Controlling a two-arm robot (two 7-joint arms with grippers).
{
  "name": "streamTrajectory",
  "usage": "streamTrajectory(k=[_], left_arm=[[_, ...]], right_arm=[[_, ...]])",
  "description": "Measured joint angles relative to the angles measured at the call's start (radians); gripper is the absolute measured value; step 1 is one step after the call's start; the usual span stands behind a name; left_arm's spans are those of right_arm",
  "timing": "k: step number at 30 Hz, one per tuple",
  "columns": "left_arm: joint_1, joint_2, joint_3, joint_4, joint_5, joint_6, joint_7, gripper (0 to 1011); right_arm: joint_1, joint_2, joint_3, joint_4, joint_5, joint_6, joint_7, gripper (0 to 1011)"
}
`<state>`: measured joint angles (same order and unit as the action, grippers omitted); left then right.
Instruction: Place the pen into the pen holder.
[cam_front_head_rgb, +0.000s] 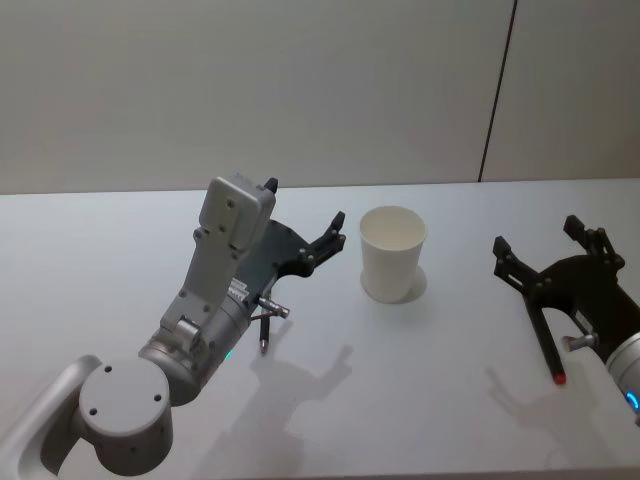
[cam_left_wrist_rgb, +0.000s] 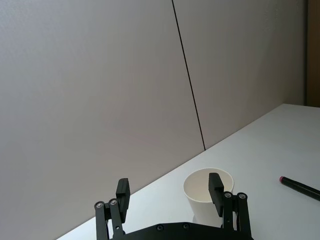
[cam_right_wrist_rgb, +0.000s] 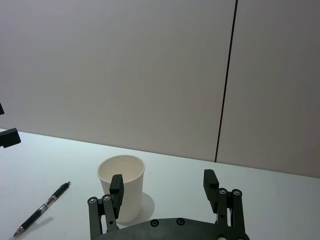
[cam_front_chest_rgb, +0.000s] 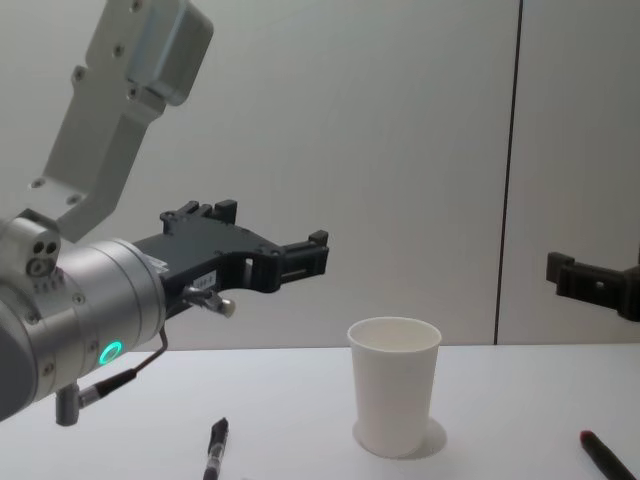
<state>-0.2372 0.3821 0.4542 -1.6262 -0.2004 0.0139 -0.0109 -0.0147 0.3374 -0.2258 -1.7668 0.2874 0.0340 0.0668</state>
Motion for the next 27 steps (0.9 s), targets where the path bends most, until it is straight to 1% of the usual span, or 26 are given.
streamTrajectory(k=[27], left_arm=[[0.000,0.000,0.000,0.000,0.000,0.000,0.000,1000]], right_arm=[[0.000,0.000,0.000,0.000,0.000,0.000,0.000,1002]])
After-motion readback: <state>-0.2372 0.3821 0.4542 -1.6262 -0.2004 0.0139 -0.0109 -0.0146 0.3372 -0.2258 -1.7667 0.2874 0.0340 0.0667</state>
